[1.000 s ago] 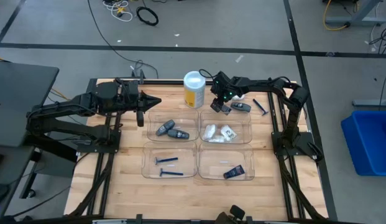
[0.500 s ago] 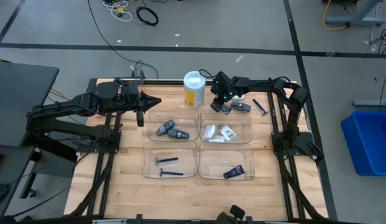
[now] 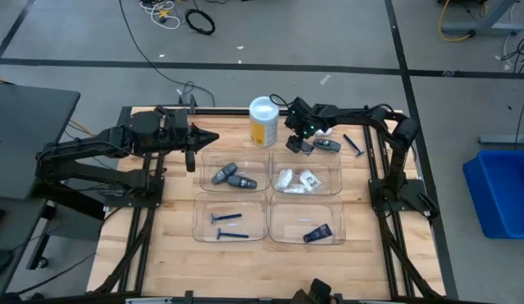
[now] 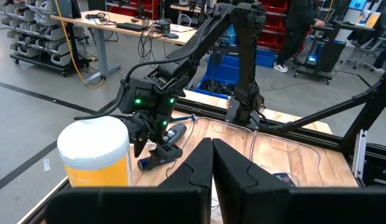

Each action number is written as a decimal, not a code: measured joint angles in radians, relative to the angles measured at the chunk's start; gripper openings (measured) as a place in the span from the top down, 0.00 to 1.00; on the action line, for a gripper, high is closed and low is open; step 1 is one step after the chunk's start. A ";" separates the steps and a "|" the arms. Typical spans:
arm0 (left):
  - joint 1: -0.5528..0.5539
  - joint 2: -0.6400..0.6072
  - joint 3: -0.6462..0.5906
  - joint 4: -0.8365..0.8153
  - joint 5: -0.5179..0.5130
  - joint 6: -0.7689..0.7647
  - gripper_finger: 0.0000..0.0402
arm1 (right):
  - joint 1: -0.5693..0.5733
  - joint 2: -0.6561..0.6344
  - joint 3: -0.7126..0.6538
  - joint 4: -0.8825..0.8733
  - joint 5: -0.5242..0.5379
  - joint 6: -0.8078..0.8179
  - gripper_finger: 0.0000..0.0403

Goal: Pick & Place Travel size toiletries
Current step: Put the blue shaver cream into the bottom right transparent bin

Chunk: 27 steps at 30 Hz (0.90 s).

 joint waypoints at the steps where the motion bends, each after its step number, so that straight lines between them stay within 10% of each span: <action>1: 0.000 0.000 0.000 0.000 0.000 0.000 0.96 | 0.000 0.000 0.000 -0.002 0.001 0.002 0.26; 27: 0.000 0.000 0.000 0.000 0.000 -0.017 0.99 | -0.022 -0.047 -0.004 -0.011 -0.037 0.072 0.26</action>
